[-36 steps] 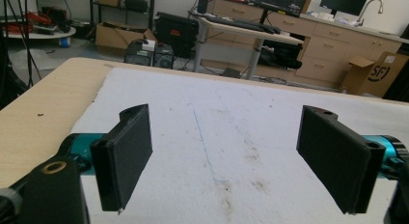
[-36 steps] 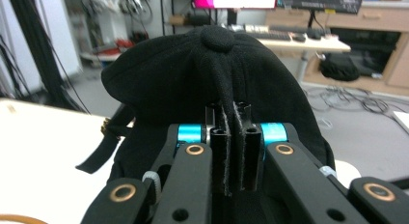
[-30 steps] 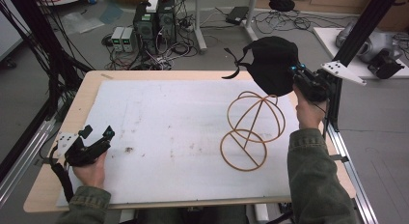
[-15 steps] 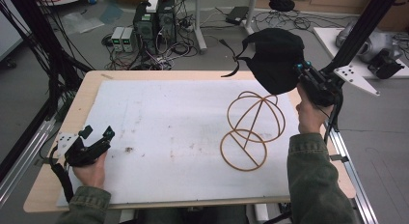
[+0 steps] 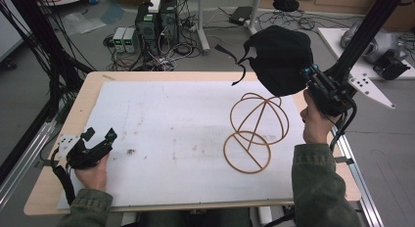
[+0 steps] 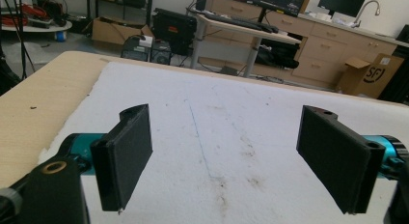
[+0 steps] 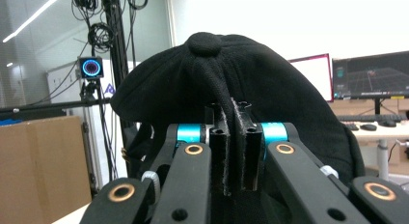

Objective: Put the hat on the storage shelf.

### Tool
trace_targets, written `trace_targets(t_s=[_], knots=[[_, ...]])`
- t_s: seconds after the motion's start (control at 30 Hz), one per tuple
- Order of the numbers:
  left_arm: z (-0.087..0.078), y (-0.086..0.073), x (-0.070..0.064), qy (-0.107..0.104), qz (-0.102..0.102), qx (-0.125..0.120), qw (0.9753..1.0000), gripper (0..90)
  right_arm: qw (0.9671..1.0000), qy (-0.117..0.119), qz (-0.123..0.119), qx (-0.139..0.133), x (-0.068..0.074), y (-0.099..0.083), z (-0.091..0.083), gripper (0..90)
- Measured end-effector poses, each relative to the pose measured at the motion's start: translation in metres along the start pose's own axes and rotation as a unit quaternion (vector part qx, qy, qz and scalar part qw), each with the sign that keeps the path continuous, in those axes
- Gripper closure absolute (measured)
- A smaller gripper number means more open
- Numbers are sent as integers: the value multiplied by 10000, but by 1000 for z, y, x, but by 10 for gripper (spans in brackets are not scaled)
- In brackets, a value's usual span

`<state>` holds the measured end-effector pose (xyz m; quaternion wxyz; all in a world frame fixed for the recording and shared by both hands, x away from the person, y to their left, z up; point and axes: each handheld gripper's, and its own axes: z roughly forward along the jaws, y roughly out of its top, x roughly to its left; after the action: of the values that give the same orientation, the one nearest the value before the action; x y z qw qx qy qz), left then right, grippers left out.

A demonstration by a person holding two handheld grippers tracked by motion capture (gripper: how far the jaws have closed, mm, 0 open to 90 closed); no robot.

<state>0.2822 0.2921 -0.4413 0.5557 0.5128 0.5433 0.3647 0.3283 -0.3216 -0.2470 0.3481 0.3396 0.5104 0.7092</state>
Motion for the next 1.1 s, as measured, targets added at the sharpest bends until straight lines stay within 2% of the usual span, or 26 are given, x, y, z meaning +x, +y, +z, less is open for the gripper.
trace_targets(t_s=[0.13, 0.23, 0.4, 0.57, 0.77, 0.83, 0.9, 1.1], knots=[[0, 0, 0, -1, -6, 13, 10000, 203, 9999, -16, 21, -144, 3, 6, -3, 870], [-1, 0, 1, 4, -17, 3, 10000, 203, 9998, 81, 53, -179, 4, 12, -8, 870], [0, 0, 2, -5, -52, 12, 10000, 203, 9993, 363, 16, 23, 9, 13, -17, 869], [0, 0, 1, -35, -49, 37, 10000, 203, 9991, 404, -10, 104, 12, 5, -29, 869], [0, -1, 2, -25, -81, 56, 9999, 203, 9990, 380, 128, 216, 9, 0, -38, 869], [0, -1, 2, -24, -101, 69, 9999, 203, 9988, 407, 110, 246, 8, 0, -40, 869], [0, -1, 2, -27, -108, 73, 9999, 204, 9982, 473, 226, 300, 8, 1, -42, 869], [1, -2, 1, -32, -118, 92, 9999, 203, 9971, 564, 158, 490, 11, -1, -42, 869]])
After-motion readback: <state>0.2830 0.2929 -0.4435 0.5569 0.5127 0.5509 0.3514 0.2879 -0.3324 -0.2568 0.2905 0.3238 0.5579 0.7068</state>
